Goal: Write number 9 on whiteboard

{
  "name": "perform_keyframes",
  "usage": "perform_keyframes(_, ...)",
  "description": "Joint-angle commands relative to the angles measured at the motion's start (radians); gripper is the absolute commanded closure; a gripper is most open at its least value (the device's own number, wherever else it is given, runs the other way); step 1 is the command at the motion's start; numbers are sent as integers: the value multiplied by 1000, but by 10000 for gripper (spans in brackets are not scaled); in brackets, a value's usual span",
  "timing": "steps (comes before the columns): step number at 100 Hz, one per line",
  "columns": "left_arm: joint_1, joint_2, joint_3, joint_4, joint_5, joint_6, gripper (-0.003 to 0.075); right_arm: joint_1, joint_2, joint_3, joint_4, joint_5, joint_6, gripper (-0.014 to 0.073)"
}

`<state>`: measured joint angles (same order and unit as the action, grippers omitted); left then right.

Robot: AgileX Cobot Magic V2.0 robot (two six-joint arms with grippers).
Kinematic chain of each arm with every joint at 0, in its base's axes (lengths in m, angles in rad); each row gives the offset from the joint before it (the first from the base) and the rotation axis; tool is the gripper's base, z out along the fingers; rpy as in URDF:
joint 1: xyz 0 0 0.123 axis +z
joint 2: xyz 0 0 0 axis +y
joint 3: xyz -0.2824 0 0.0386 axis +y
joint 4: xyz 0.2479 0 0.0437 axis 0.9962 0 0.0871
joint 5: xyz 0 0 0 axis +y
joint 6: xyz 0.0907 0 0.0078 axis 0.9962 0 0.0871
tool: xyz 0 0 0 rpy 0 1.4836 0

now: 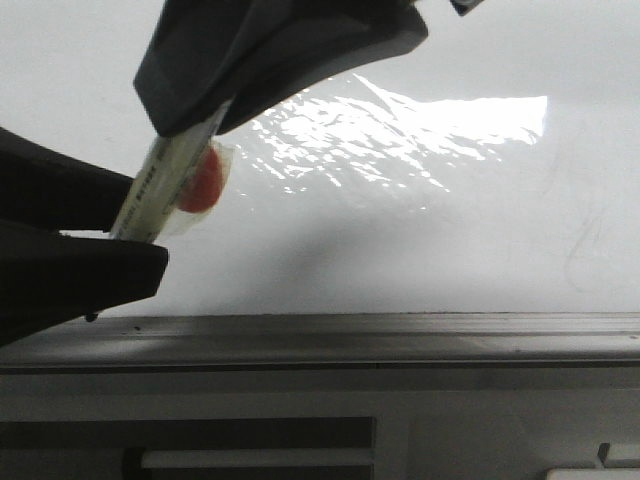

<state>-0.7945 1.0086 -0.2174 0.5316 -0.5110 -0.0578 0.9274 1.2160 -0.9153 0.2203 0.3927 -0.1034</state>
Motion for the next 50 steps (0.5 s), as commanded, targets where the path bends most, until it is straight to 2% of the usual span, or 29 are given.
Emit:
perform_keyframes(1, -4, -8, -26, -56, -79, -11, 370, -2, -22, -34, -12, -65, -12, 661)
perform_keyframes(20, -4, -72, -26, -160, -64, -11, 370, -39, -70, -34, -19, -65, -10, 643)
perform_keyframes(35, -4, -154, -26, -277, -28, -9, 370, -132, -133, -34, -19, -65, 30, 643)
perform_keyframes(50, -4, -185, -26, -294, -26, -9, 370, -230, -162, -40, -19, -59, 33, 643)
